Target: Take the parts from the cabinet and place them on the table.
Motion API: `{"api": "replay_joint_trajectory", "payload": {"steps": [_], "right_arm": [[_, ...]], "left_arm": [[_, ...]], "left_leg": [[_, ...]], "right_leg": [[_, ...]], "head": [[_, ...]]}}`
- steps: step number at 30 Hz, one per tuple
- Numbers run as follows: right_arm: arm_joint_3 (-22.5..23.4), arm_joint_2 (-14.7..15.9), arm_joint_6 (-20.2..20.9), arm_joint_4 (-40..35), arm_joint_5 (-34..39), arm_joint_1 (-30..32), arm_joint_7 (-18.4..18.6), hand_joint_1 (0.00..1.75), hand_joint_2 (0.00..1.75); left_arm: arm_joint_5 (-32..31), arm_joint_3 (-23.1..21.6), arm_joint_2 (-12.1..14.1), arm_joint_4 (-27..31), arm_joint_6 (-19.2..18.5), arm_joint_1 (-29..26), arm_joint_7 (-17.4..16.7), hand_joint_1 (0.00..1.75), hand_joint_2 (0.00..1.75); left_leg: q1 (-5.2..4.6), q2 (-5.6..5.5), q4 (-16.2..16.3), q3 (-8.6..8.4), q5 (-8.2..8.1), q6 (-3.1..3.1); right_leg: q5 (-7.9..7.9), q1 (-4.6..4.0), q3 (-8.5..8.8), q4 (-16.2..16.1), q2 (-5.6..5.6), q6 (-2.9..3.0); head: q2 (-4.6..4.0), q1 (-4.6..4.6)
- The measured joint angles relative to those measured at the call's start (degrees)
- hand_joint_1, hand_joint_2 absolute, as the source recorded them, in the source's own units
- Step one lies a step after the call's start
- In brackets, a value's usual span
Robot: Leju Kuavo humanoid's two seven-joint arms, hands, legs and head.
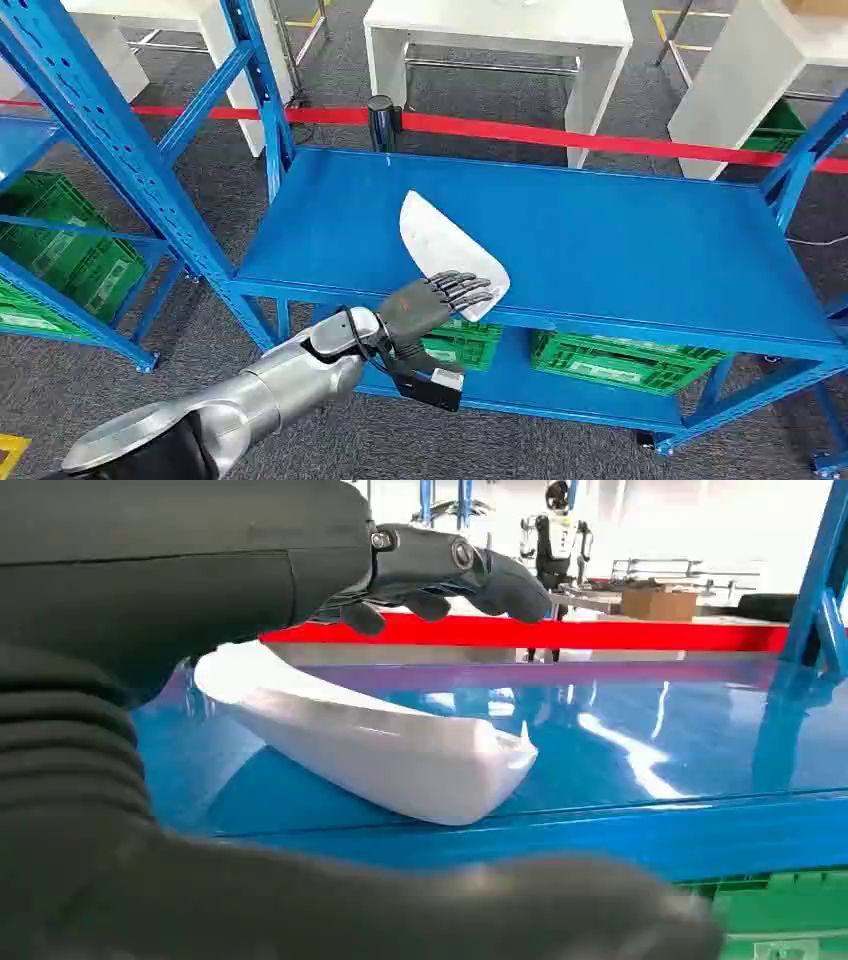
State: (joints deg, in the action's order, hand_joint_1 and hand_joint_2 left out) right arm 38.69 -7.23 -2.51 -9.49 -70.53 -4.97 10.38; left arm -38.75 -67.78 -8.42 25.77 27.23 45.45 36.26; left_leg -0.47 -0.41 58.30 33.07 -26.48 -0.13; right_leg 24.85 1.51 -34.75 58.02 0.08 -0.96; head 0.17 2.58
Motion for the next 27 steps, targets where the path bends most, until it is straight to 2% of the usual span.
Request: {"api": "replay_joint_trajectory", "payload": {"steps": [5,7,8,9,10,12,13,14,15,16,18,19,20,22,24,25,26,27], "right_arm": [[0.0,-0.1,-0.1,0.0,0.0,0.0,0.0,0.00,0.00],[0.0,-0.1,-0.1,0.0,0.0,0.0,0.0,0.00,0.00],[0.0,-0.1,-0.1,0.0,0.0,0.0,0.0,0.00,0.00],[0.0,-0.1,-0.2,0.0,0.0,0.0,0.0,0.00,0.00],[0.0,-0.1,-0.2,0.0,-0.1,0.0,0.0,0.00,0.00],[0.0,-0.1,-0.3,0.0,0.0,0.0,0.1,0.00,0.00],[0.1,-0.1,-0.3,0.0,0.0,0.1,0.1,0.00,0.00],[0.1,-0.1,-0.3,0.0,0.0,0.2,0.2,0.00,0.00],[0.1,-0.1,-0.4,0.0,0.0,0.3,0.2,0.00,0.00],[0.1,-0.1,-0.5,0.0,0.0,0.3,0.2,0.00,0.00],[0.2,0.0,-0.5,0.0,0.0,0.2,0.2,0.00,0.00],[0.3,-0.1,-0.5,0.0,0.0,0.1,0.2,0.00,0.00],[0.3,-0.1,-0.5,0.0,0.0,0.1,0.1,0.00,0.00],[0.4,-0.1,-0.5,0.0,0.1,0.2,0.2,0.00,0.00],[0.4,-0.2,-0.5,0.0,0.1,0.2,0.2,0.00,0.00],[0.4,-0.2,-0.6,0.0,0.1,0.2,0.2,0.00,0.00],[0.4,-0.2,-0.6,0.0,0.2,0.2,0.2,0.00,0.00],[0.5,-0.3,-0.6,0.0,0.2,0.2,0.2,0.00,0.00]], "left_arm": [[0.4,-0.3,0.0,0.0,0.1,0.1,0.1,0.00,0.00],[0.6,-0.6,0.0,-0.1,0.3,0.3,0.2,0.00,0.00],[0.7,-0.6,0.0,0.0,0.3,0.5,0.2,0.00,0.00],[0.7,-0.7,-0.2,0.0,0.4,0.6,0.3,0.00,0.00],[0.8,-0.7,-0.2,-0.1,0.4,0.7,0.3,0.00,0.00],[0.9,-0.9,-0.4,-0.1,0.5,0.8,0.3,0.00,0.00],[0.9,-1.0,-0.4,-0.1,0.5,0.7,0.3,0.00,0.00],[0.9,-1.1,-0.4,-0.2,0.5,0.6,0.3,0.00,0.00],[0.9,-1.2,-0.5,-0.2,0.5,0.6,0.3,0.00,0.00],[0.9,-1.3,-0.5,-0.2,0.6,0.6,0.3,0.00,0.00],[0.9,-1.4,-0.6,-0.2,0.6,0.7,0.3,0.00,0.00],[0.9,-1.4,-0.6,-0.3,0.6,0.7,0.2,0.00,0.00],[0.9,-1.4,-0.7,-0.3,0.6,0.8,0.2,0.00,0.00],[1.0,-1.6,-0.8,-0.2,0.7,0.8,0.2,0.00,0.00],[1.2,-1.6,-0.8,-0.2,0.7,0.9,0.2,0.00,0.00],[1.3,-1.7,-0.8,-0.3,0.7,1.0,0.3,0.00,0.00],[1.4,-1.8,-0.8,-0.3,0.7,1.2,0.3,0.00,0.00],[1.6,-1.9,-0.8,-0.3,0.7,1.2,0.3,0.00,0.00]], "left_leg": [[-0.35,0.00,0.3,0.18,-0.09,0.46],[-0.51,-0.01,0.3,0.31,-0.13,0.92],[-0.17,-0.01,-0.3,0.10,0.21,1.39],[0.17,0.03,-1.0,-0.30,0.71,1.59],[0.17,0.15,-1.0,-0.27,0.79,1.98],[0.04,0.19,-1.0,0.00,0.83,2.08],[-0.06,0.24,-0.9,0.11,0.82,2.09],[-0.08,0.25,-0.8,0.24,0.79,2.05],[-0.06,0.24,-0.6,0.29,0.71,1.95],[0.03,0.21,-0.4,0.30,0.58,1.76],[0.29,0.15,0.4,0.34,0.03,1.09],[-0.09,0.13,0.7,0.57,-0.34,0.53],[-0.10,0.05,1.0,0.66,-0.64,0.19],[-0.05,0.09,0.5,0.48,-0.66,-0.48],[0.11,0.09,1.0,0.49,-0.95,-1.16],[0.01,0.14,2.3,0.93,-1.86,-1.39],[-0.03,0.12,1.3,0.49,0.45,0.98],[-0.07,0.22,0.9,0.27,-0.92,2.82]], "right_leg": [[-0.12,0.25,0.00,0.0,-0.01,-0.41],[-0.20,0.41,0.06,-0.3,-0.03,-0.88],[-0.14,0.40,0.14,-0.4,-0.07,-1.17],[0.18,0.56,-0.03,0.4,-0.10,-1.16],[2.03,0.36,-1.20,2.6,-0.06,-1.03],[6.94,0.17,-5.76,12.2,-0.02,-0.95],[8.42,0.13,-7.72,16.3,-0.02,-0.94],[8.56,0.09,-8.75,18.3,-0.03,-0.90],[7.45,0.09,-8.25,17.2,-0.03,-0.80],[5.28,0.12,-6.32,13.6,-0.05,-0.72],[1.02,0.21,-0.47,2.8,-0.18,-0.61],[2.22,-0.24,-0.27,2.3,-0.07,-0.29],[1.95,-0.13,-0.28,1.8,0.06,0.18],[2.26,-0.41,-0.26,2.0,0.08,0.98],[1.84,-0.01,0.13,1.7,0.04,1.78],[1.99,-0.25,0.16,1.9,0.12,1.75],[2.14,-0.29,0.22,2.0,0.21,1.70],[2.25,-0.46,0.25,2.0,0.23,1.71]], "head": [[0.00,0.00],[0.00,0.00],[0.00,0.02],[0.00,-0.02],[0.00,-0.06],[0.00,-0.33],[0.00,-0.33],[0.00,-0.33],[0.00,-0.33],[0.00,-0.35],[0.00,-0.35],[0.00,-0.37],[0.00,-0.35],[0.00,-0.35],[0.00,-0.42],[0.00,0.07],[0.00,0.33],[0.00,0.28]]}}
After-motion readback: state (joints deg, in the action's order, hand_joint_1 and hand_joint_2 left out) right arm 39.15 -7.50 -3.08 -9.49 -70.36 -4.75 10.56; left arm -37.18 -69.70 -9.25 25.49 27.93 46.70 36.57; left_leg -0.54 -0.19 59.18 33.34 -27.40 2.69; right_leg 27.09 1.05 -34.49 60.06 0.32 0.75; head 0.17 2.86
